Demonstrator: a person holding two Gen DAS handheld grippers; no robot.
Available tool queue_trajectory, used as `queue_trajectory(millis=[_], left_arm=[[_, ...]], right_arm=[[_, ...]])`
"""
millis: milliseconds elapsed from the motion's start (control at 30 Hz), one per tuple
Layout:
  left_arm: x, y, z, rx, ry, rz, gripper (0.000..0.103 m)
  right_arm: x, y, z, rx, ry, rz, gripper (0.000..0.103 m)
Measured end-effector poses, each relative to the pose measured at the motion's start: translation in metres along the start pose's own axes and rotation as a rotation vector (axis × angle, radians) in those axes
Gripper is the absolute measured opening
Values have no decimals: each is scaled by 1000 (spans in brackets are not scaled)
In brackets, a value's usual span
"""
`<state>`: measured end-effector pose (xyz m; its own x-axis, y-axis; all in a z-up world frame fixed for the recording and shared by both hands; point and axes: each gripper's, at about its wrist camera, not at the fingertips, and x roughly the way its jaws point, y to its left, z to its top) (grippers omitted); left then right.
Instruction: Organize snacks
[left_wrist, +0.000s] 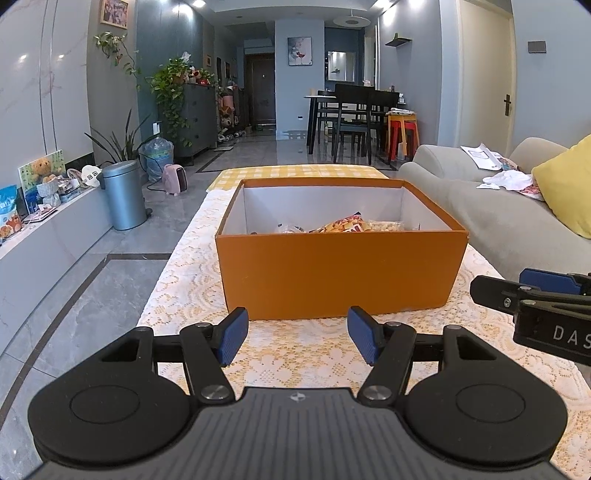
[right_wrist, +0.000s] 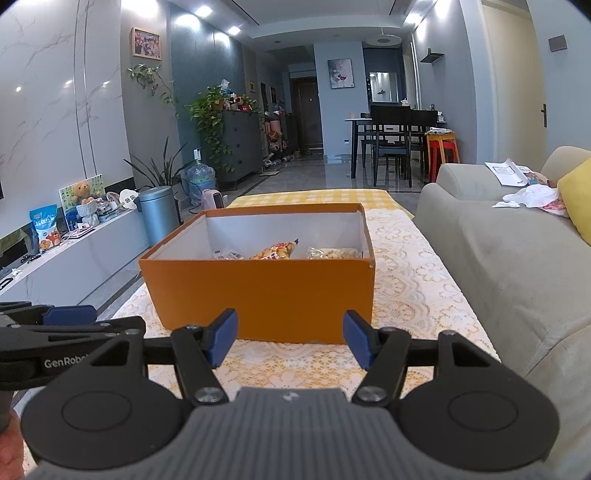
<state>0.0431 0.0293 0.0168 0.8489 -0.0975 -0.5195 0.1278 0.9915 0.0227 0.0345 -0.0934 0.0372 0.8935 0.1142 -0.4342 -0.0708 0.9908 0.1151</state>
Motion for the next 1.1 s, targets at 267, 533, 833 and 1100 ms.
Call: queue_trajectory(millis=[267, 533, 833, 1100], left_arm=[[-2, 0, 1, -3, 0, 1, 74], [-3, -1, 1, -6, 1, 6, 74], [-4, 0, 1, -10, 2, 2, 74], [-4, -1, 3, -18, 7, 4, 74]], right_arm=[[1, -1, 0, -3, 1, 3, 62], [1, 0, 0, -3, 1, 3, 62], [2, -2, 0, -6, 6, 5, 62], [3, -2, -1, -7, 10, 5, 62]])
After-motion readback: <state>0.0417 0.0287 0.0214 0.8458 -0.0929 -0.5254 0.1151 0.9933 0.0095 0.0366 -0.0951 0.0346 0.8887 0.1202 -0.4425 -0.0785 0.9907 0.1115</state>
